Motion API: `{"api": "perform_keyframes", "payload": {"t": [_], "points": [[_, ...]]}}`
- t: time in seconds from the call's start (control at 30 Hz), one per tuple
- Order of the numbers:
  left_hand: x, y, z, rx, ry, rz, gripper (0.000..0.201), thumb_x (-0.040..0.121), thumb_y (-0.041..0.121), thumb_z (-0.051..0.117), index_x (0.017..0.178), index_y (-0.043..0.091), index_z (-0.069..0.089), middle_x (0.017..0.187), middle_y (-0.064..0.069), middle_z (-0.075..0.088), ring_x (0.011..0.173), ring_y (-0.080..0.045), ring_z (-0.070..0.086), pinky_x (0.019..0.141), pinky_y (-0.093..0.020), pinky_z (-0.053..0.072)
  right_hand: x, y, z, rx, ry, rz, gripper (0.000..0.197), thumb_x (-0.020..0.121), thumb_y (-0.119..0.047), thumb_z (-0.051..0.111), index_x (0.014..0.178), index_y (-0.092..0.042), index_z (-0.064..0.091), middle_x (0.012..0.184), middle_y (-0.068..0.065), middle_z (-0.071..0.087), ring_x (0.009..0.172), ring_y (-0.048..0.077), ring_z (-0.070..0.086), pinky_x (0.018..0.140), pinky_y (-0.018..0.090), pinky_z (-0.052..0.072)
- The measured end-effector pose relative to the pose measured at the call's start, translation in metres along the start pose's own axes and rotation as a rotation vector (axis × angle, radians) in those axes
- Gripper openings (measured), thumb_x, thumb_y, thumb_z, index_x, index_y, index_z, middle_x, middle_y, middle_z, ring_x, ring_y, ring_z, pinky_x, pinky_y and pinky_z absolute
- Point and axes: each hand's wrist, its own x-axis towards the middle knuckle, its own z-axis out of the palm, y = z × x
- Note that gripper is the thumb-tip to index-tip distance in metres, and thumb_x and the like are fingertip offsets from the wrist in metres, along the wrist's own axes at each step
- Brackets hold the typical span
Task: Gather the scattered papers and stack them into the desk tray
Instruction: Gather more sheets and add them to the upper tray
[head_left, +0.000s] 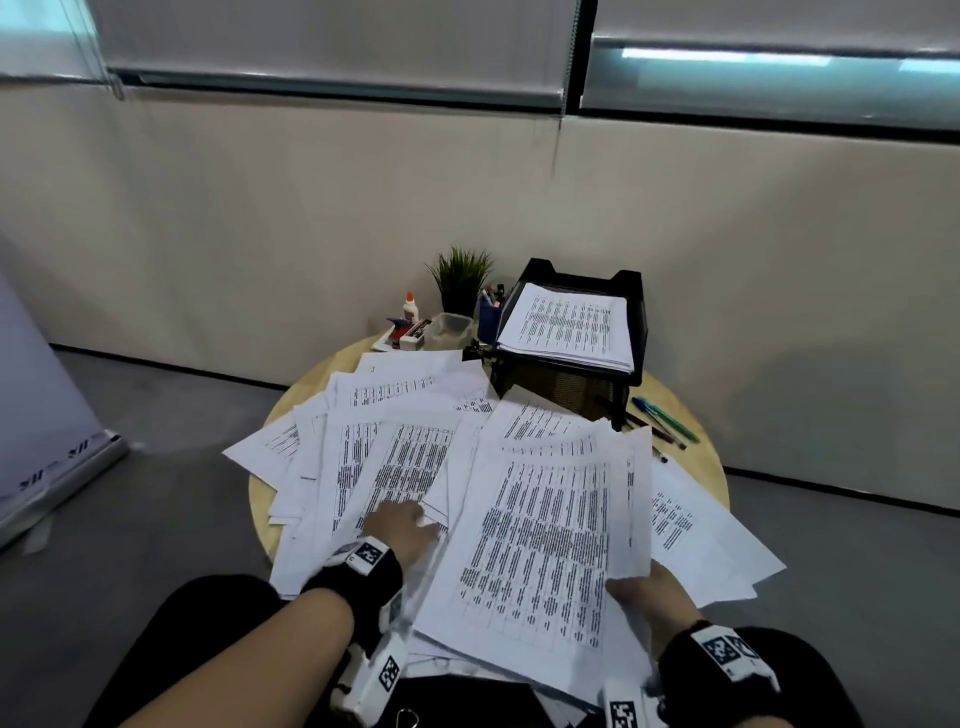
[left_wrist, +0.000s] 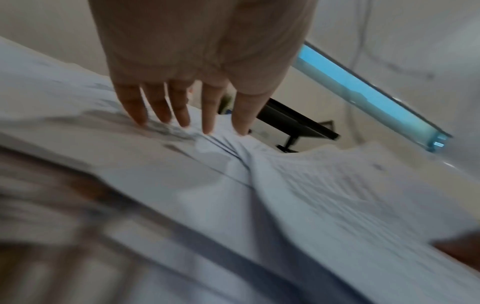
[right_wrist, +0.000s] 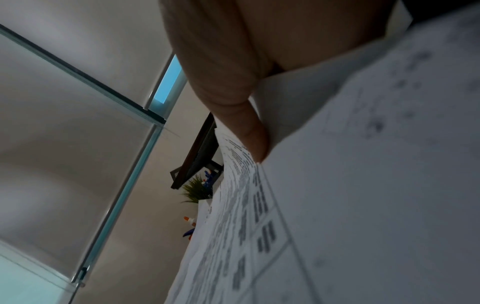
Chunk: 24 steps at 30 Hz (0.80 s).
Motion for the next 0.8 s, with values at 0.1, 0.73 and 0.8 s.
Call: {"api": "perform_keyframes", "payload": {"t": [0.1,0.73,0.8], "points": [[0.005,-0.03,-0.022,0.026,0.044,-0.244,0.055,0.08,0.038,0.061,0.123,0.009,0.047,0.128,-0.018,0.047,0.115,-0.033,0.051,0.094,-0.035,0.046,-0.004,-0.006,-0.007,-0.04,0.073,-0.052,0.029,0.083,0.021,0.045,0.11,0.013,0.052,0.096,0.028,0.06,0.081,0.035,0.056,0.065,0.033,0.044],[0.019,-0.061,-0.065,-0.261,0.1,-0.13,0.034,0.095,0.011,0.05,0.127,0.001,0.055,0.13,-0.016,0.056,0.117,-0.03,0.053,0.087,-0.027,0.039,-0.002,-0.009,-0.005,-0.262,0.239,-0.081,0.016,0.08,0.017,0.051,0.093,0.01,0.054,0.084,0.018,0.05,0.076,0.024,0.043,0.056,0.03,0.028],[0.017,-0.064,-0.072,-0.303,0.177,-0.148,0.039,0.095,0.01,0.05,0.131,-0.003,0.05,0.137,-0.019,0.05,0.124,-0.032,0.048,0.097,-0.031,0.037,-0.002,-0.011,-0.005,-0.233,0.27,-0.088,0.017,0.081,0.016,0.05,0.096,0.01,0.054,0.084,0.018,0.05,0.076,0.024,0.043,0.057,0.03,0.029]]}}
